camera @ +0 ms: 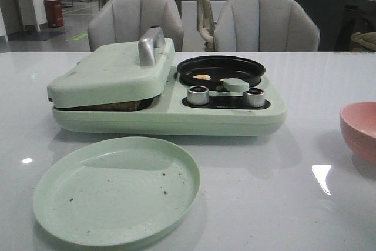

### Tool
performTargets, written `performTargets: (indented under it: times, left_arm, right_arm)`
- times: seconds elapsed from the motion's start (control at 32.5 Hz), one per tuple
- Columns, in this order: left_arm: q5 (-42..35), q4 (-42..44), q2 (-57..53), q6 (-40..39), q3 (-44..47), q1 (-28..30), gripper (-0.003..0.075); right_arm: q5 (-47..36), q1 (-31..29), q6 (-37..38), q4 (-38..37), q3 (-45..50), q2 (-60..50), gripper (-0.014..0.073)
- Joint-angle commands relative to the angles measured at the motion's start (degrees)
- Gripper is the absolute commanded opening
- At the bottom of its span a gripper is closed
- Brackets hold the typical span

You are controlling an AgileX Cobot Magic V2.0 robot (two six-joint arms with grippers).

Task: Make breakfast with bread and shrimp
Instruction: 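Lower the empty pink bowl back onto the table, open right gripper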

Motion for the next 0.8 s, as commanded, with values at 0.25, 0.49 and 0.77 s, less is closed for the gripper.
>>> performTargets:
  times: [0.25,0.49,0.77]
  left_arm:
    - [-4.07,-2.11,-0.86,-0.3,-1.46,-0.35,0.0101]
    - [-4.42,-1.83,-0.86,-0.3,-1.46,-0.35,0.0101]
    - [-7.02,16.2,-0.86,-21.7,-1.46,0.87,0.0102]
  right_arm:
    - [-3.9,0.04,0.26,-0.81,1.35,-2.04,0.0251]
    - [-4.56,0.04,0.26,-0.45,1.4,-2.04,0.0045]
    - [-5.53,0.04,0.26,-0.45,1.4,-2.04,0.0045]
